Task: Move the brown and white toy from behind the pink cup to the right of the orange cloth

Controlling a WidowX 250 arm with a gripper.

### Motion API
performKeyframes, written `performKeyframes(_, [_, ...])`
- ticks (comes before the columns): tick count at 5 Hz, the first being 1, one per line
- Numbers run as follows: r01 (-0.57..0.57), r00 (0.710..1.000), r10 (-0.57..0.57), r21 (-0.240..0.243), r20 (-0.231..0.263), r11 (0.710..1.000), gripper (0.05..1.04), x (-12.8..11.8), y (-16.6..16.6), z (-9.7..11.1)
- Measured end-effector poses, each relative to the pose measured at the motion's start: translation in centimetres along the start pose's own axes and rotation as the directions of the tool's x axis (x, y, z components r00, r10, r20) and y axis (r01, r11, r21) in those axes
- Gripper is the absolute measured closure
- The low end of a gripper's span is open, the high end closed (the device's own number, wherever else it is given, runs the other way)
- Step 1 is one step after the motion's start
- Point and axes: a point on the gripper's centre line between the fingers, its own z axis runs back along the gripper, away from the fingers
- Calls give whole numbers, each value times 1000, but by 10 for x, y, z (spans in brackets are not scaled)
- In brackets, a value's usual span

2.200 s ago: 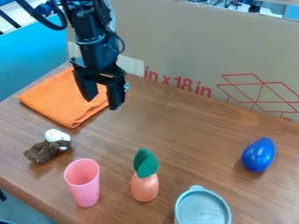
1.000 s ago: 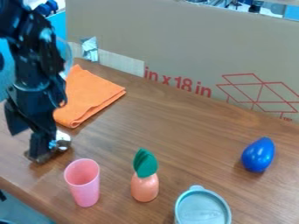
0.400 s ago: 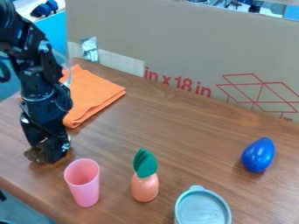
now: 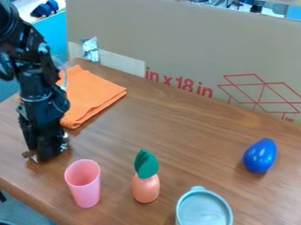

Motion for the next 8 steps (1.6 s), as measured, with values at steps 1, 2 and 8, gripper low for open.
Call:
performKeyframes(1, [-14,999,15,-21,35,1000,771,1,-5,7])
performKeyframes(2, [-1,992,6,-39,129,999,863,16,-27,32])
performKeyframes(8, [70,978,-37,-155,207,985,942,148,-96,34])
